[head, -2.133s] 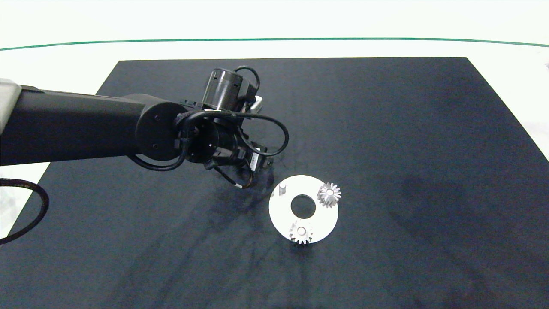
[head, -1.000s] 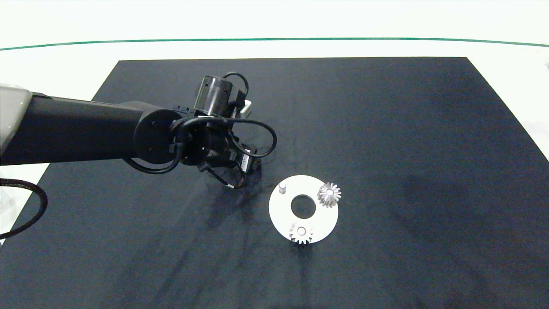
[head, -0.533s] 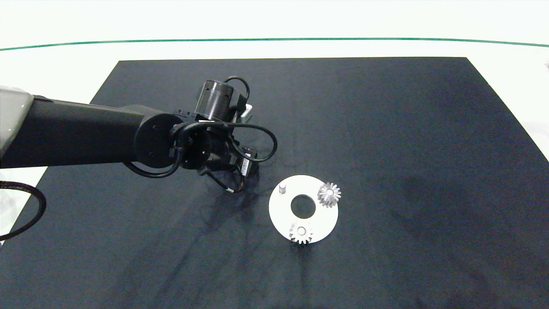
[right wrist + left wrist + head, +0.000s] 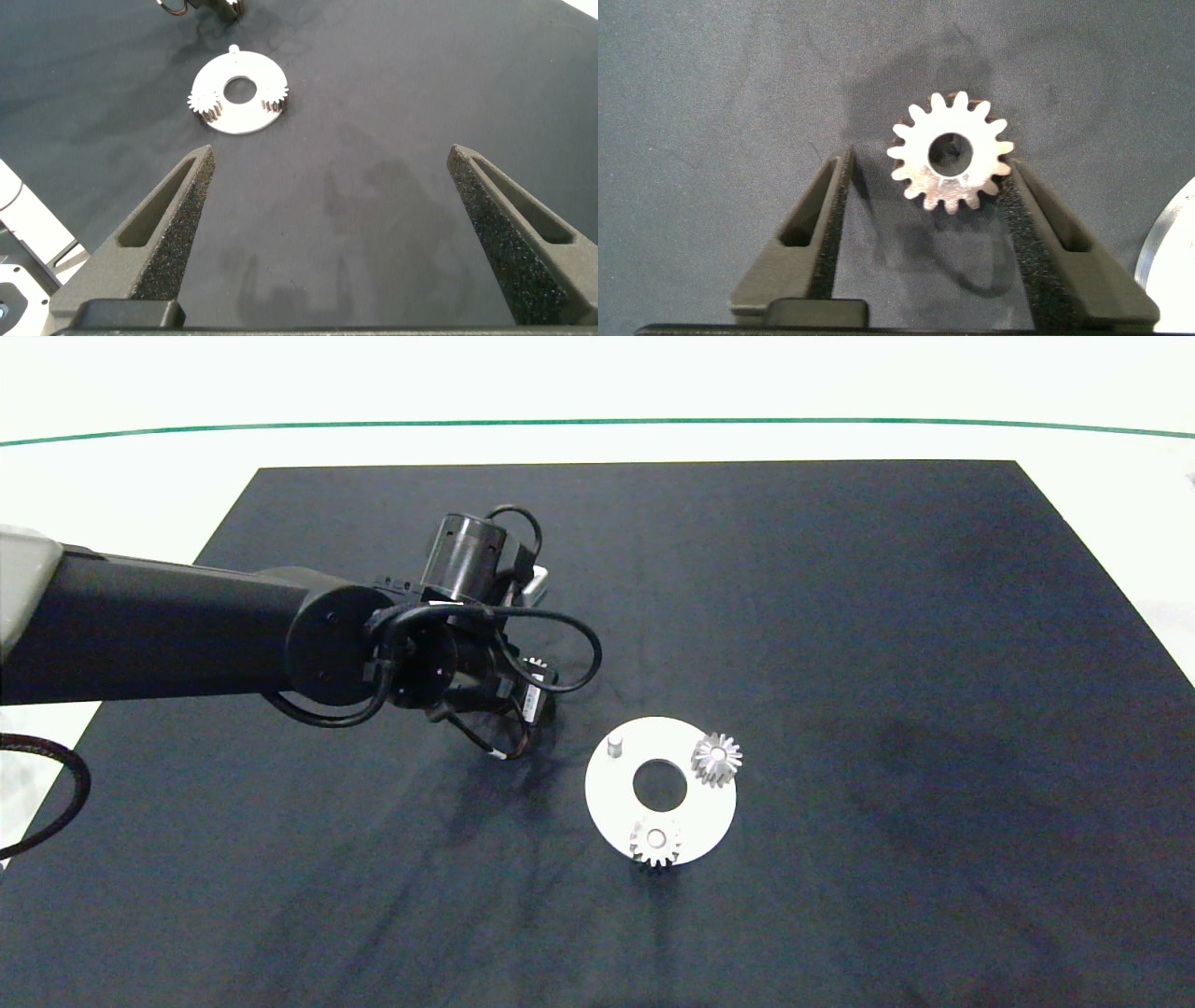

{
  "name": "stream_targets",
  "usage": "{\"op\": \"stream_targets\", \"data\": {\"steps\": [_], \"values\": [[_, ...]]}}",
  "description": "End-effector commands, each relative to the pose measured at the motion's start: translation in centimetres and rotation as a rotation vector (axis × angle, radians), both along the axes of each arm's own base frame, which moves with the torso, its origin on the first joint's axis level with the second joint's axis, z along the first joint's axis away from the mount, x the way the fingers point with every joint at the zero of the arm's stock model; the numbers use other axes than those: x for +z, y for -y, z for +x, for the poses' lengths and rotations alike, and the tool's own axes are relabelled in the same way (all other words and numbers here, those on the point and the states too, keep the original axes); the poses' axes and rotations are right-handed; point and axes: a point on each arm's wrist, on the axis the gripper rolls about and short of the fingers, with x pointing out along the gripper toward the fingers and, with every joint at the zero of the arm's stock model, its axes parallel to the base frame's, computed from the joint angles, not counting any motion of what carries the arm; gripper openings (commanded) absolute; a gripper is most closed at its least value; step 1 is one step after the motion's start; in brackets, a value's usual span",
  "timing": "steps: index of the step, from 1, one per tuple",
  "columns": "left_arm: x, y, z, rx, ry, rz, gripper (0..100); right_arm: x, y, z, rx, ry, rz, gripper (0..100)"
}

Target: Install three planetary gears onto the carrier pins

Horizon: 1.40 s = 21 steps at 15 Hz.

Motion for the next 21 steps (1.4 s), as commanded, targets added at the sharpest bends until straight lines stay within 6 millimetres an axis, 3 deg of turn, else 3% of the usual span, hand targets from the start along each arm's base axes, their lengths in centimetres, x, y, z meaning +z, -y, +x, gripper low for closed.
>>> {"op": "stream_targets", "data": {"steps": [1,7,10,15,17,21], "values": [[0.2,0.1,-0.1,-0.004,0.006,0.0,51,-0.1,0.0,0.0,0.001,-0.003,-0.006,100],[0.1,1.2,-0.2,-0.031,0.034,-0.016,39,-0.1,0.0,0.0,0.0,-0.001,-0.003,100],[-0.1,1.0,-0.4,-0.028,0.024,-0.011,33,-0.1,0.0,0.0,0.001,-0.002,-0.004,100],[1.4,0.1,-2.0,-0.028,0.047,-0.035,23,-0.1,0.0,0.0,0.0,0.0,-0.002,100],[2.2,-0.4,-3.8,-0.046,0.059,-0.039,18,-0.1,0.1,-0.1,0.0,0.001,-0.001,100],[3.4,-0.1,-9.8,-0.173,0.074,-0.047,13,-0.1,0.0,0.0,-0.002,-0.001,-0.004,100]]}}
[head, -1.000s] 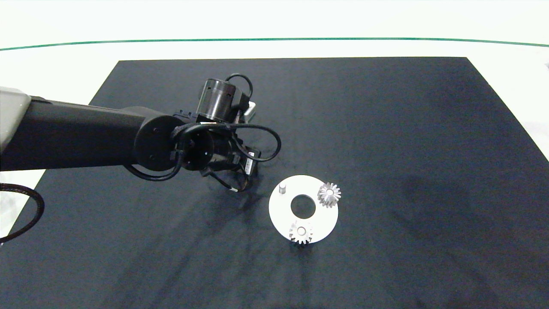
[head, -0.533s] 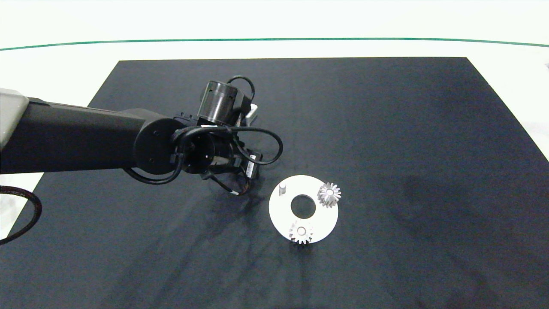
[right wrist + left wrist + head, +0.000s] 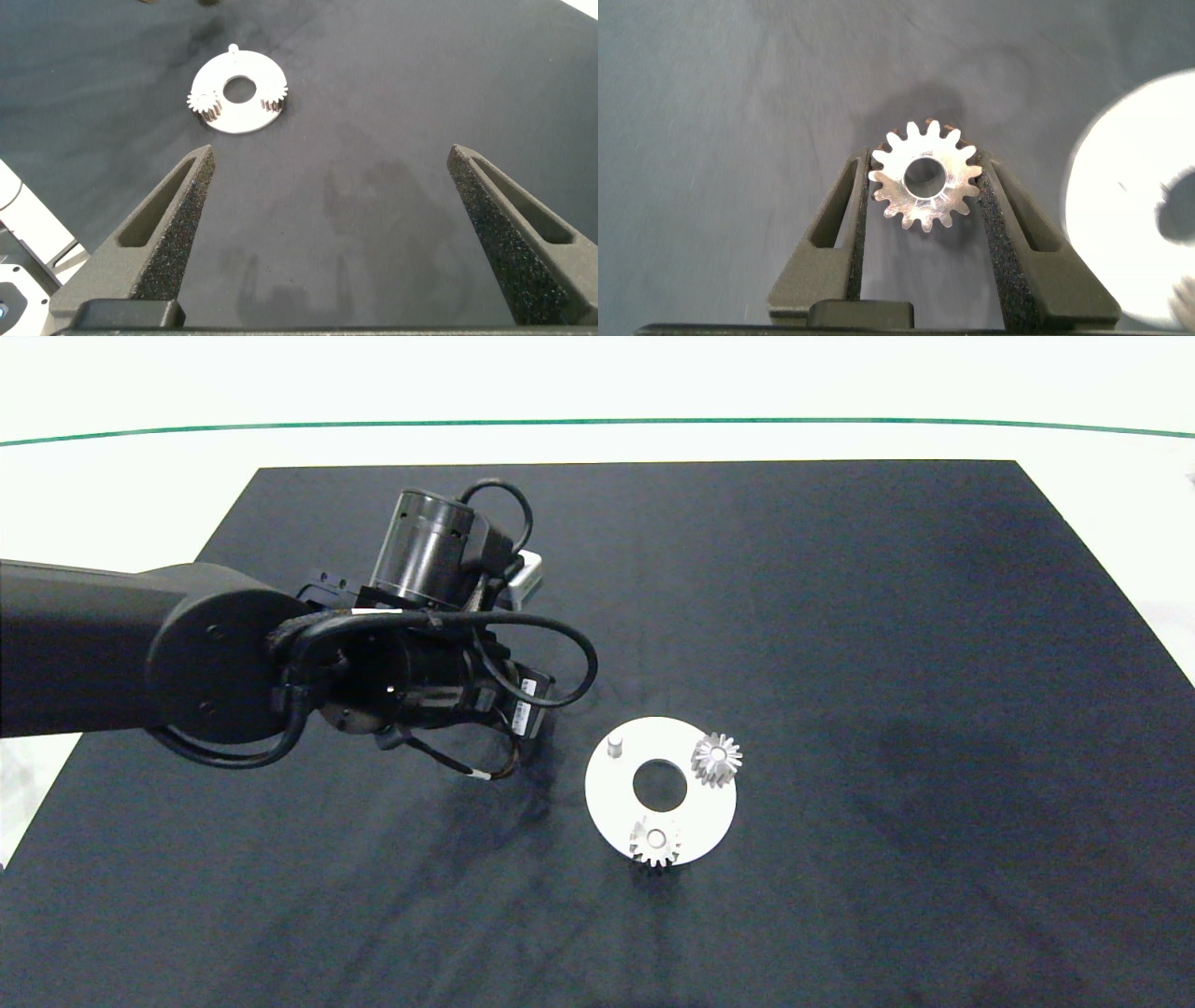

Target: Install three planetary gears onto the carrier pins

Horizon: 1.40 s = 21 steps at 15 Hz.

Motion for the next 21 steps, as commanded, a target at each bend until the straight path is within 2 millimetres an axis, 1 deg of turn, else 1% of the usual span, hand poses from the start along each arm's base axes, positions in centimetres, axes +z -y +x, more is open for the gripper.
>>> {"op": "stream_targets", "data": {"steps": [1,2,3,4,5,7,9,12,13,21], "values": [[1.1,1.1,-5.6,-0.141,0.021,-0.013,13,0.0,-0.1,0.1,-0.002,-0.002,-0.005,100],[1.2,1.5,-6.0,-0.162,0.023,-0.013,13,0.0,-0.1,0.1,-0.002,-0.004,-0.007,100],[1.0,2.4,-6.4,-0.201,0.023,0.003,13,0.0,-0.1,0.1,-0.005,-0.001,-0.005,100],[0.7,2.7,-6.2,-0.212,0.02,0.024,13,0.1,0.0,0.1,-0.017,0.001,-0.004,100],[0.0,3.4,-5.6,-0.221,0.013,0.056,13,0.2,0.0,0.1,-0.043,0.004,-0.005,100],[-0.3,4.2,-4.8,-0.222,0.012,0.06,13,0.2,0.1,0.1,-0.043,0.008,-0.004,100],[-0.8,5.3,-3.4,-0.219,0.008,0.072,13,0.1,0.1,0.1,-0.041,0.013,-0.018,100],[-1.2,5.7,-2.1,-0.222,0.017,0.11,13,0.2,0.1,0.0,-0.04,0.018,-0.015,100],[-1.4,5.8,-1.9,-0.221,0.012,0.113,13,0.2,0.1,0.0,-0.039,0.017,-0.016,100],[-1.8,6.0,-1.8,-0.223,0.003,0.121,13,0.2,0.3,-0.1,-0.04,0.023,-0.01,100]]}}
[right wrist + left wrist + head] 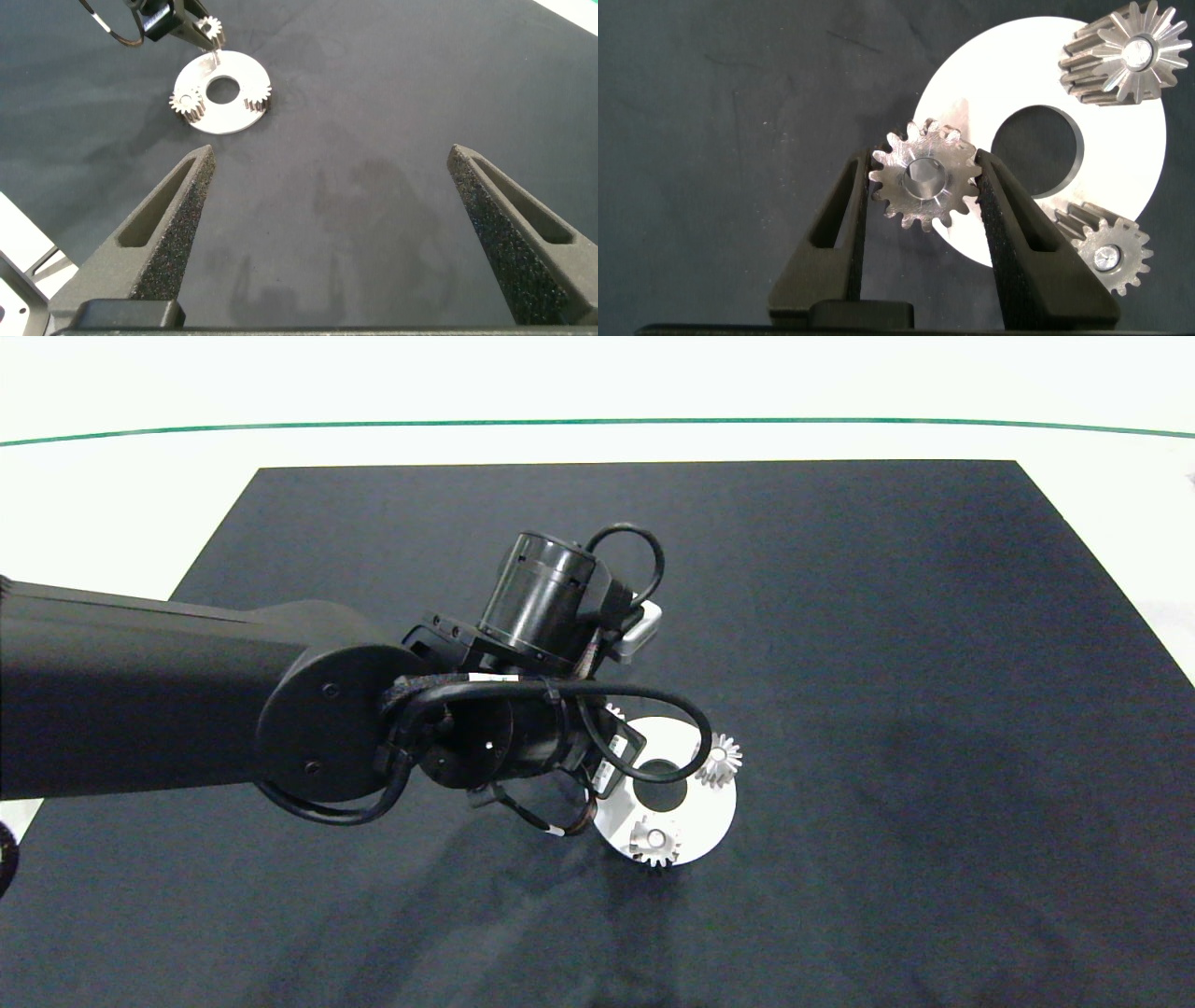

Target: Install three planetary gears onto the carrier pins

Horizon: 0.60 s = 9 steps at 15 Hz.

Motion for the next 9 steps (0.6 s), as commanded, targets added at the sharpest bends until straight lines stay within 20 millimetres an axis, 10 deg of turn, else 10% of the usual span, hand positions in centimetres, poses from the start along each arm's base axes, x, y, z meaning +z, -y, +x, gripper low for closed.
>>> {"op": "stream_targets", "data": {"steps": [1,9], "values": [[-0.22,0.22,0.07,-0.002,-0.002,0.005,13,0.04,0.08,-0.08,-0.001,0.004,-0.001,100],[-0.27,0.39,0.15,-0.004,-0.002,0.005,13,-0.01,0.03,-0.04,0.001,0.002,-0.003,100]]}}
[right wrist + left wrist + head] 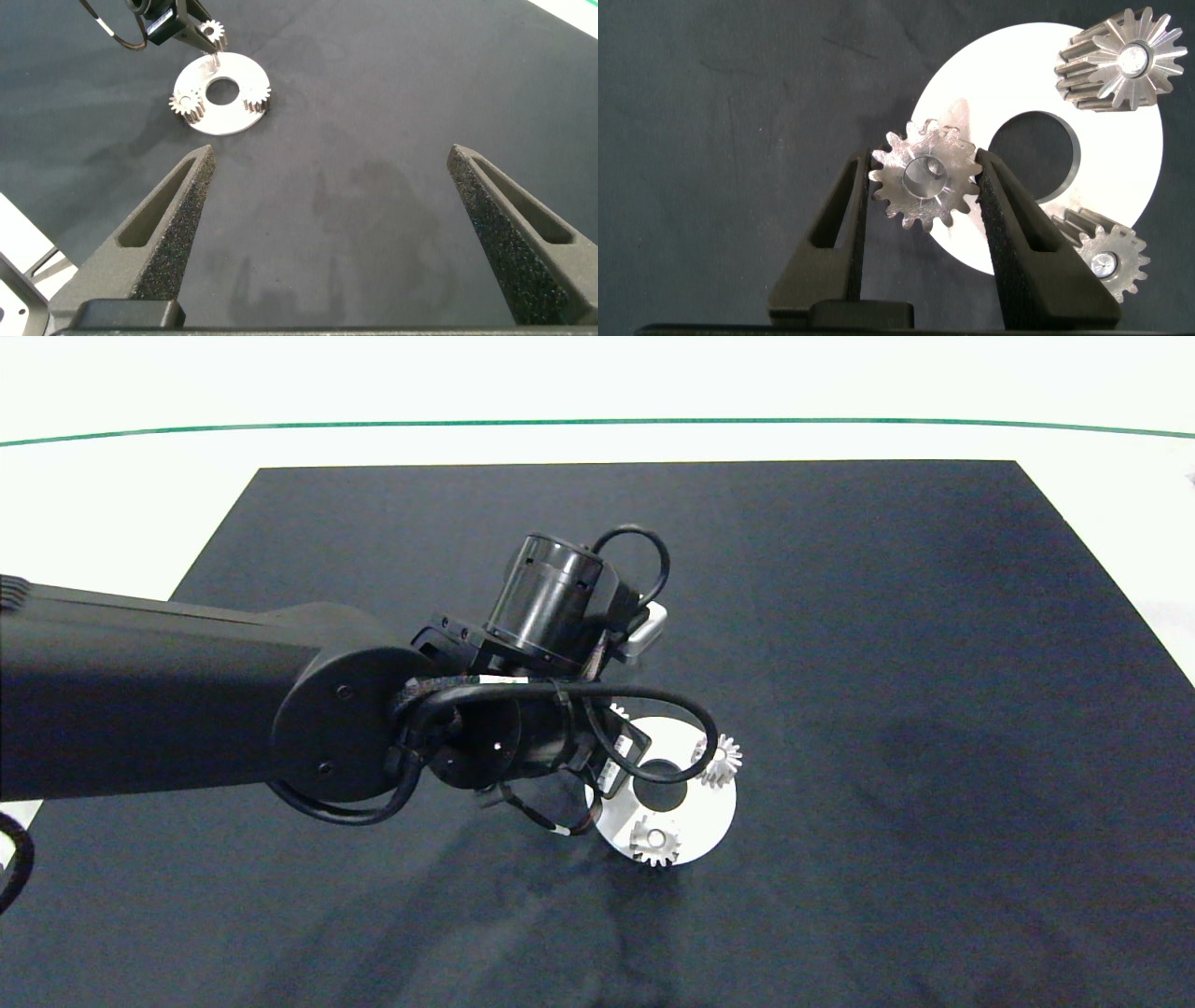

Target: Install three planetary gears onto the carrier pins

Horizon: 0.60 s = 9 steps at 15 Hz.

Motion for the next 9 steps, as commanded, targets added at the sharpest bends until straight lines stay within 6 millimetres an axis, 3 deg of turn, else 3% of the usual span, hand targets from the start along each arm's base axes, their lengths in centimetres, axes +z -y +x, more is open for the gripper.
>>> {"op": "stream_targets", "data": {"steps": [1,9], "values": [[-0.18,0.11,-0.03,-0.002,-0.004,0.006,13,-0.03,0.0,0.0,0.0,0.0,-0.003,100],[-0.08,0.48,-0.43,-0.017,-0.001,0.004,13,0.06,0.14,-0.16,0.001,0.007,0.003,100]]}}
